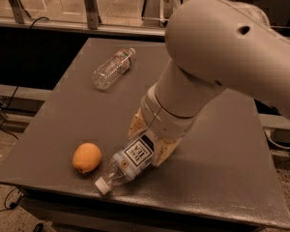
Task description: Move blue plastic bottle near orange
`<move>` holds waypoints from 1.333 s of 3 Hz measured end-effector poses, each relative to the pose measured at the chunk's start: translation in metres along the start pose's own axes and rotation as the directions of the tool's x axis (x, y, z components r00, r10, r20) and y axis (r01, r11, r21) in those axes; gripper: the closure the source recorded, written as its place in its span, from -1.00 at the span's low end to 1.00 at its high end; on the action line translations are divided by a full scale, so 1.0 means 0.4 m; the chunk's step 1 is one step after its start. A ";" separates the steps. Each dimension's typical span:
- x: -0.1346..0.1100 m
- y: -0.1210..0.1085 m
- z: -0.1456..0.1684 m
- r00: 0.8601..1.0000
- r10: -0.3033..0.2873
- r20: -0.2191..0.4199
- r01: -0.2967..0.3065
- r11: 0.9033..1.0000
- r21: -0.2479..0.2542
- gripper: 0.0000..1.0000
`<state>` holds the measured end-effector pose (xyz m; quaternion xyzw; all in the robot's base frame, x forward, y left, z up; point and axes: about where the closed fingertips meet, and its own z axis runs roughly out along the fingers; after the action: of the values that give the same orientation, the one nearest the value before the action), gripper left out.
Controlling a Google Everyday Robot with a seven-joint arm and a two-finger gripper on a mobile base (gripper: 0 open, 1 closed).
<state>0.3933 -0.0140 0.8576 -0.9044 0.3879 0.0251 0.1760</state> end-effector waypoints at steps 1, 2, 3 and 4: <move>-0.025 -0.018 0.006 0.999 -0.007 0.032 0.007 1.000 -0.021 0.19; -0.053 -0.033 -0.002 0.997 -0.010 0.077 0.013 0.999 -0.040 -0.27; -0.057 -0.034 -0.005 0.997 -0.013 0.073 0.016 0.999 -0.039 -0.76; -0.060 -0.035 -0.008 0.997 -0.016 0.071 0.019 0.999 -0.037 -1.00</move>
Offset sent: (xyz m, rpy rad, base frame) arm -0.0084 0.0344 0.0151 0.0507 0.1360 0.0659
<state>0.3860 0.0105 0.8692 -0.9094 0.3731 0.0627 0.1728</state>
